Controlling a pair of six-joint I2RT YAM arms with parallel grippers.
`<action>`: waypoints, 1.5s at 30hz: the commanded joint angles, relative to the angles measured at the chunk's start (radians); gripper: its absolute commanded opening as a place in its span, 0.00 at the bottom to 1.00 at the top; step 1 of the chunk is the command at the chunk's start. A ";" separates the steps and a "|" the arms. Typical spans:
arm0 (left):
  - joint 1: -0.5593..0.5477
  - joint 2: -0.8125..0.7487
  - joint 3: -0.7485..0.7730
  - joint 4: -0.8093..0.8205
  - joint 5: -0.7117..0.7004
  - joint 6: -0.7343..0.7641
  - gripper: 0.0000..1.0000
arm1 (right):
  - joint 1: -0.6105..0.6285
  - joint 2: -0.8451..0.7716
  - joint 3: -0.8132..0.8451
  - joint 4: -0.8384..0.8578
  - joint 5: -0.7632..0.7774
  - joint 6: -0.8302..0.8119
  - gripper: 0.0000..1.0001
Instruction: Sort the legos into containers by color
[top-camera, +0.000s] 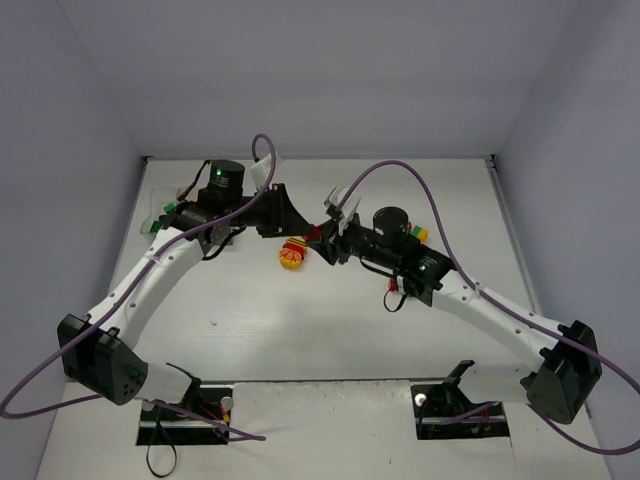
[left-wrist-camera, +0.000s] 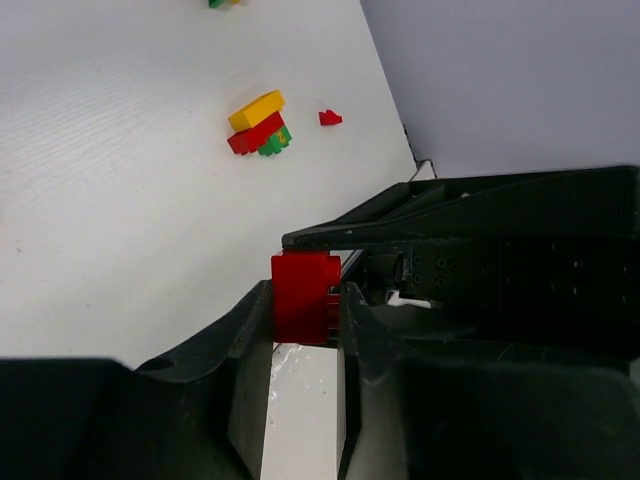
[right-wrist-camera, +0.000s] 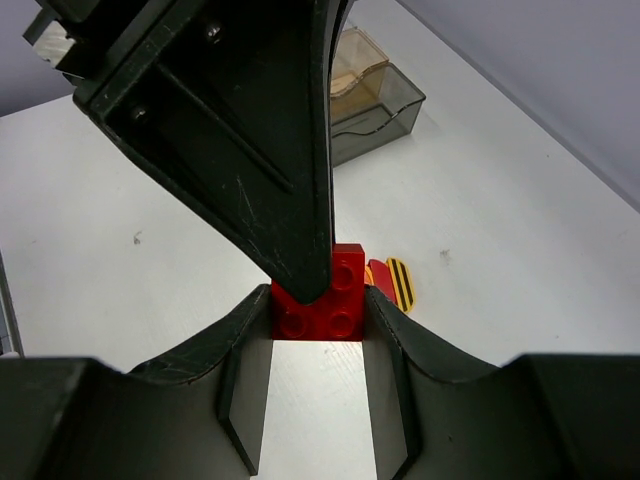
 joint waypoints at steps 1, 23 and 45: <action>0.000 -0.009 0.026 0.076 -0.001 0.011 0.00 | 0.004 0.018 0.037 0.054 0.020 0.009 0.28; 0.512 0.298 0.182 -0.119 -0.771 0.223 0.00 | -0.232 0.032 0.033 -0.089 0.109 0.132 0.78; 0.573 0.531 0.331 -0.111 -0.787 0.255 0.66 | -0.462 0.137 0.049 -0.160 0.142 0.105 0.74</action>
